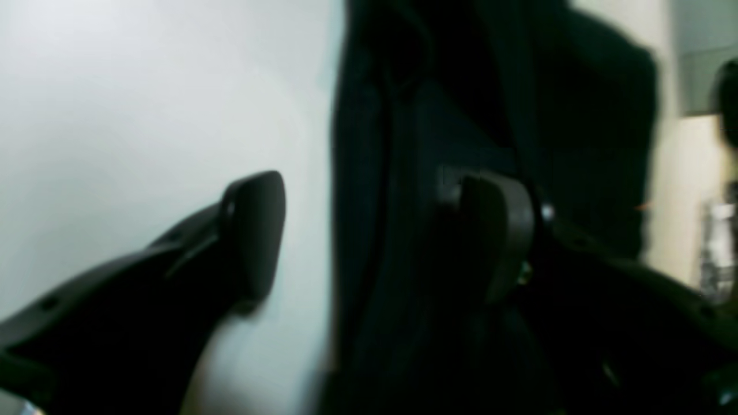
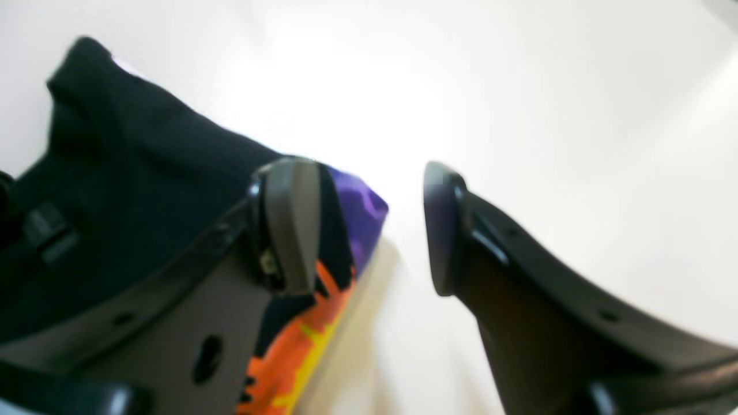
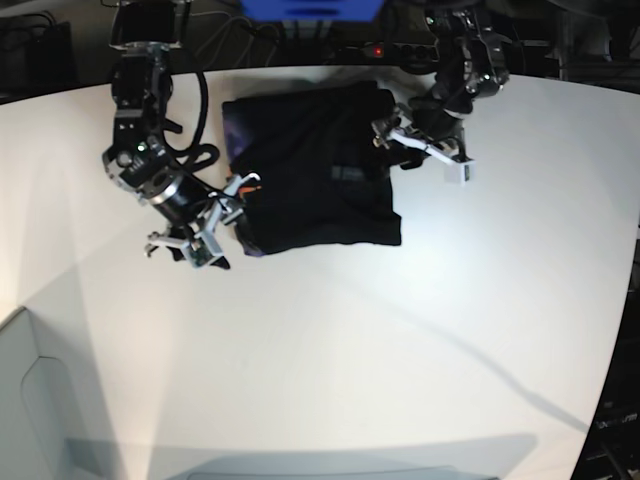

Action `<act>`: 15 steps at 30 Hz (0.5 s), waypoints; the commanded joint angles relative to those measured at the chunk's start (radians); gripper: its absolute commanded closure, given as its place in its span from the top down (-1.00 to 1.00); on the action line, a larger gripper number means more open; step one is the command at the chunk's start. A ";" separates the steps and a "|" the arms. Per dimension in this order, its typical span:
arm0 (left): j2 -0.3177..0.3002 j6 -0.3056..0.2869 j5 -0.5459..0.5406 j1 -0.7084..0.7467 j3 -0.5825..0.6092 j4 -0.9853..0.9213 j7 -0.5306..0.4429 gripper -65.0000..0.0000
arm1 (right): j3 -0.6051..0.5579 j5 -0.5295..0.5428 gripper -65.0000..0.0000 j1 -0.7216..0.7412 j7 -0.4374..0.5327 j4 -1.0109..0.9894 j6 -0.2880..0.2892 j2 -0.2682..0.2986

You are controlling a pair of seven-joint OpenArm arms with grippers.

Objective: Fold the T-shirt properly
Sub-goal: 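Grasp the folded shirt with the left gripper and rotate it upright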

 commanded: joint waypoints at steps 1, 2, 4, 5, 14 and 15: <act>-0.015 0.003 0.000 0.004 0.003 -0.005 0.015 0.40 | -0.001 0.020 -0.08 0.006 0.029 0.016 0.007 0.000; -0.025 0.003 -0.009 0.002 0.004 -0.019 0.015 0.40 | -0.001 0.020 -0.08 0.000 0.032 0.018 0.007 0.001; -0.034 0.003 -0.006 -0.002 0.026 -0.047 0.008 0.31 | -0.001 0.020 -0.08 -0.005 0.033 0.018 0.007 0.009; -0.045 0.003 -0.009 -0.004 0.040 -0.060 0.007 0.22 | -0.001 0.020 -0.08 -0.006 0.033 0.020 0.007 0.015; -0.067 0.003 0.000 -0.057 0.078 -0.123 0.015 -0.66 | 0.110 0.020 -0.08 -0.008 0.030 0.021 0.007 0.010; -0.068 0.003 0.002 -0.073 0.078 -0.140 0.016 -0.72 | 0.124 0.020 -0.08 -0.008 0.030 0.021 0.007 0.010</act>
